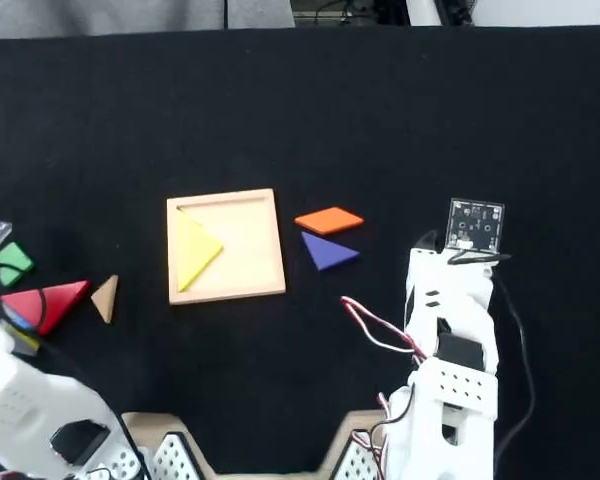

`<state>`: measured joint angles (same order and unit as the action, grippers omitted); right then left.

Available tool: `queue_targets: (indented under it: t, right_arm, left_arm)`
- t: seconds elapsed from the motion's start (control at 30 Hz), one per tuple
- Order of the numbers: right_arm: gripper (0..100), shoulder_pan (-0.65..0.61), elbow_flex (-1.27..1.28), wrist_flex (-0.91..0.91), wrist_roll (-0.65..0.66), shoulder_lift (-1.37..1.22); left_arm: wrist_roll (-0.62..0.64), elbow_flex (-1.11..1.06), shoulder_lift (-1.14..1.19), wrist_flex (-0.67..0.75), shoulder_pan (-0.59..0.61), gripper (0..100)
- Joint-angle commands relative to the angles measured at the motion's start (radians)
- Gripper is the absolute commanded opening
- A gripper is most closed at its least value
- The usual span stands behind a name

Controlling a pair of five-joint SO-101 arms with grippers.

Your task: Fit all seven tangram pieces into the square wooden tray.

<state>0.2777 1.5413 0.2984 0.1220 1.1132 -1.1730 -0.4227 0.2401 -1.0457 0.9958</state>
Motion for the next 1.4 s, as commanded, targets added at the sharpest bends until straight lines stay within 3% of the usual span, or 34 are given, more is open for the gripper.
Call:
queue_targets:
  t: [0.0, 0.1, 0.2, 0.4, 0.57, 0.77, 1.03, 1.37]
  right_arm:
    - [10.3, -0.015, -0.008, -0.018, 0.012, 0.001]
    - [10.3, -0.015, -0.008, -0.018, 0.015, 0.001]
    - [10.3, -0.015, -0.008, -0.018, 0.015, 0.001]
    - [10.3, -0.015, -0.008, -0.017, 0.015, 0.001]
    - [10.3, -0.015, -0.008, -0.017, 0.015, 0.001]
    - [10.3, -0.015, -0.008, -0.015, 0.015, 0.001]
    - [10.3, -0.015, -0.008, -0.015, 0.015, 0.001]
    - [10.3, -0.015, -0.008, -0.015, 0.017, 0.001]
  left_arm:
    - [0.040, 0.031, -0.041, -0.164, -0.111, 28]
    - [0.035, 0.024, -0.120, -0.247, -0.111, 28]
    - [-0.043, -0.022, -0.170, -0.242, -0.087, 28]
    - [-0.222, -0.196, -0.189, -0.055, 0.004, 28]
    - [-0.164, -0.260, -0.189, 0.083, -0.016, 28]
    - [0.083, -0.183, -0.189, 0.084, -0.139, 28]
    - [0.097, -0.035, -0.189, -0.126, -0.234, 28]
    - [0.098, -0.007, -0.181, -0.130, -0.268, 28]
